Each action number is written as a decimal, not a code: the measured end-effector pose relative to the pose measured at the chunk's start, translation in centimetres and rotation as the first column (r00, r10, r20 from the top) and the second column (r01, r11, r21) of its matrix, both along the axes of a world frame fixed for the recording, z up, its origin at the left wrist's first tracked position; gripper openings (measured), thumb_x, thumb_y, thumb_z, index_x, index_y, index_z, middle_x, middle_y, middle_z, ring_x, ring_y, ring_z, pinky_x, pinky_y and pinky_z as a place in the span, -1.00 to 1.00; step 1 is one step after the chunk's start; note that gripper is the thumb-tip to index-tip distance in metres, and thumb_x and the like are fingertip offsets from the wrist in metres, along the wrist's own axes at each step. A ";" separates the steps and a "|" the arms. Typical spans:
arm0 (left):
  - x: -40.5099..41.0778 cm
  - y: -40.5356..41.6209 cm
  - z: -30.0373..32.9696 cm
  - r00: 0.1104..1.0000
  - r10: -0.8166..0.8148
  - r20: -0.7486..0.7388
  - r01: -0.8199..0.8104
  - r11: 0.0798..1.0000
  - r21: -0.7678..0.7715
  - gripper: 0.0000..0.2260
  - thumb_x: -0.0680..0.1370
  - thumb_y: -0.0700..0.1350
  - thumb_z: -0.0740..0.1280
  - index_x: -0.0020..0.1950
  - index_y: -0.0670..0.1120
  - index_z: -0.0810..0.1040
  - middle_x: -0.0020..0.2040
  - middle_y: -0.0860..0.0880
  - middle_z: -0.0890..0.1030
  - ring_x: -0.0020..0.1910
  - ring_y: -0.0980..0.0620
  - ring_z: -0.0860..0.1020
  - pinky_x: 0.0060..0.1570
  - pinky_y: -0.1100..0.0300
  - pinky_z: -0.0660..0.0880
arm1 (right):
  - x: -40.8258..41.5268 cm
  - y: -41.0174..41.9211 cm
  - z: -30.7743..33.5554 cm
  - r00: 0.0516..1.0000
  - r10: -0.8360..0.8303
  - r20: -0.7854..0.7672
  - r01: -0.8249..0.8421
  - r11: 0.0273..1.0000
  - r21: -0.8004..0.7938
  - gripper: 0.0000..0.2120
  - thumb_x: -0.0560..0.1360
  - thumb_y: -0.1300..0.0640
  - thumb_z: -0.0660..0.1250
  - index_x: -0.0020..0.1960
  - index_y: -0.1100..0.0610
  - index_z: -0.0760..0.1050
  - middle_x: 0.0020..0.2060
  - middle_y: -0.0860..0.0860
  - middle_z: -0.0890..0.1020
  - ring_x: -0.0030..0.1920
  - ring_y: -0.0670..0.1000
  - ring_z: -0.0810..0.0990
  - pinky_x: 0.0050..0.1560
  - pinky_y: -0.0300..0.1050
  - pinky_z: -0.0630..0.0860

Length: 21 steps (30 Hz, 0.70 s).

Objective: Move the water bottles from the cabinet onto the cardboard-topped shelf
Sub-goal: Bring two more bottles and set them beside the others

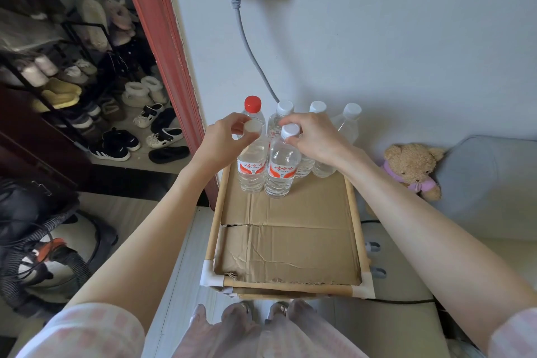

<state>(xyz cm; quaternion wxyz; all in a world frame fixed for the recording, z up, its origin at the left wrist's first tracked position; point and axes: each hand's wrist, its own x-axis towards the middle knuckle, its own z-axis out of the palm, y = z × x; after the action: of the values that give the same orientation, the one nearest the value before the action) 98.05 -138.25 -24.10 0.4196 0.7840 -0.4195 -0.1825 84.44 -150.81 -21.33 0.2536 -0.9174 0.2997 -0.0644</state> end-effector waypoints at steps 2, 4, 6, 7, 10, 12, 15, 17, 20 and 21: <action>0.0 0.0 0.0 1.000 -0.001 0.000 0.001 1.000 0.001 -0.71 0.47 -0.03 0.37 0.16 -0.08 0.50 -0.04 0.05 0.59 -0.03 0.16 0.53 0.01 0.31 0.37 | 0.1 0.0 0.0 1.000 0.001 -0.003 -0.001 1.000 -0.001 -0.68 0.46 0.25 0.30 0.19 0.04 0.51 0.07 0.14 0.60 0.06 0.12 0.54 0.08 -0.02 0.47; 0.0 0.0 0.0 1.000 -0.008 0.004 0.008 1.000 0.005 -0.70 0.47 -0.03 0.37 0.16 -0.08 0.49 -0.04 0.05 0.59 -0.03 0.15 0.53 0.02 0.30 0.38 | 0.1 0.0 0.1 1.000 0.006 -0.006 -0.006 1.000 -0.001 -0.68 0.47 0.25 0.29 0.20 0.05 0.50 0.06 0.15 0.60 0.04 0.12 0.54 0.06 -0.05 0.46; 0.1 0.0 0.1 1.000 -0.018 0.007 0.018 1.000 0.008 -0.70 0.47 -0.03 0.37 0.17 -0.08 0.49 -0.03 0.05 0.58 -0.03 0.16 0.53 0.02 0.30 0.38 | 0.1 0.0 0.2 1.000 0.011 -0.004 -0.011 1.000 -0.007 -0.68 0.47 0.26 0.28 0.20 0.06 0.50 0.04 0.16 0.60 0.00 0.11 0.53 0.03 -0.08 0.44; 0.1 0.0 0.1 1.000 -0.022 0.009 0.022 1.000 0.009 -0.70 0.47 -0.03 0.37 0.17 -0.08 0.49 -0.03 0.06 0.58 -0.03 0.16 0.53 0.02 0.30 0.38 | 0.1 -0.1 0.2 1.000 0.012 -0.001 -0.012 1.000 -0.007 -0.68 0.47 0.26 0.29 0.20 0.06 0.50 0.04 0.15 0.60 -0.03 0.10 0.52 0.01 -0.10 0.43; 0.1 0.0 0.1 1.000 -0.016 0.014 0.016 1.000 0.008 -0.71 0.48 -0.03 0.37 0.16 -0.08 0.49 -0.02 0.05 0.59 -0.03 0.17 0.53 0.00 0.33 0.37 | 0.2 -0.1 0.0 1.000 0.010 0.012 -0.010 1.000 -0.002 -0.68 0.46 0.26 0.30 0.19 0.06 0.51 0.05 0.13 0.59 -0.04 0.09 0.51 0.01 -0.13 0.40; 0.1 0.1 0.1 1.000 -0.005 0.017 0.005 1.000 0.001 -0.71 0.48 -0.03 0.37 0.17 -0.08 0.50 -0.01 0.04 0.60 -0.03 0.16 0.53 0.00 0.34 0.36 | 0.2 -0.2 -0.3 0.999 0.011 0.032 -0.010 1.000 -0.004 -0.69 0.45 0.25 0.32 0.17 0.04 0.52 0.04 0.12 0.56 -0.09 0.04 0.48 0.02 -0.12 0.39; 0.0 0.2 0.3 0.998 -0.014 0.055 0.013 1.000 0.019 -0.68 0.49 -0.04 0.35 0.21 -0.11 0.48 0.04 -0.01 0.60 0.05 0.10 0.54 0.03 0.32 0.36 | 0.0 0.0 -0.6 0.998 -0.003 0.055 0.002 1.000 0.017 -0.63 0.45 0.22 0.33 0.24 0.04 0.46 0.08 0.11 0.52 -0.04 0.05 0.51 0.10 -0.07 0.42; 0.1 0.3 0.5 0.994 -0.039 0.106 0.033 0.998 0.054 -0.63 0.51 -0.03 0.33 0.27 -0.12 0.45 0.11 -0.05 0.59 0.12 0.05 0.53 0.08 0.27 0.38 | -0.2 0.1 -0.5 0.998 -0.015 0.060 0.013 0.999 0.042 -0.57 0.46 0.20 0.33 0.32 0.05 0.39 0.13 0.12 0.53 0.07 0.10 0.53 0.15 -0.03 0.42; 0.2 0.6 0.7 0.983 -0.083 0.166 0.069 0.994 0.090 -0.61 0.52 -0.01 0.30 0.31 -0.12 0.42 0.14 -0.08 0.58 0.15 0.00 0.51 0.13 0.15 0.42 | -0.6 0.4 -0.5 0.998 -0.011 0.061 0.007 0.998 0.055 -0.50 0.48 0.17 0.31 0.39 0.09 0.29 0.23 0.13 0.50 0.17 0.10 0.49 0.20 -0.05 0.39; 0.2 0.6 0.7 0.978 -0.094 0.188 0.077 0.992 0.099 -0.61 0.52 -0.01 0.29 0.31 -0.12 0.42 0.14 -0.08 0.58 0.15 -0.02 0.50 0.12 0.15 0.42 | -0.7 0.5 -0.6 0.998 -0.012 0.064 0.009 0.998 0.058 -0.48 0.49 0.16 0.31 0.41 0.09 0.26 0.26 0.13 0.48 0.21 0.10 0.47 0.22 -0.07 0.37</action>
<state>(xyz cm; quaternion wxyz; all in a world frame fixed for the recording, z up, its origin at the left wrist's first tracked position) 98.28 -137.61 -23.38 0.3327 0.7975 -0.4826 -0.1430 83.77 -150.35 -21.91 0.2892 -0.9056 0.2979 -0.0867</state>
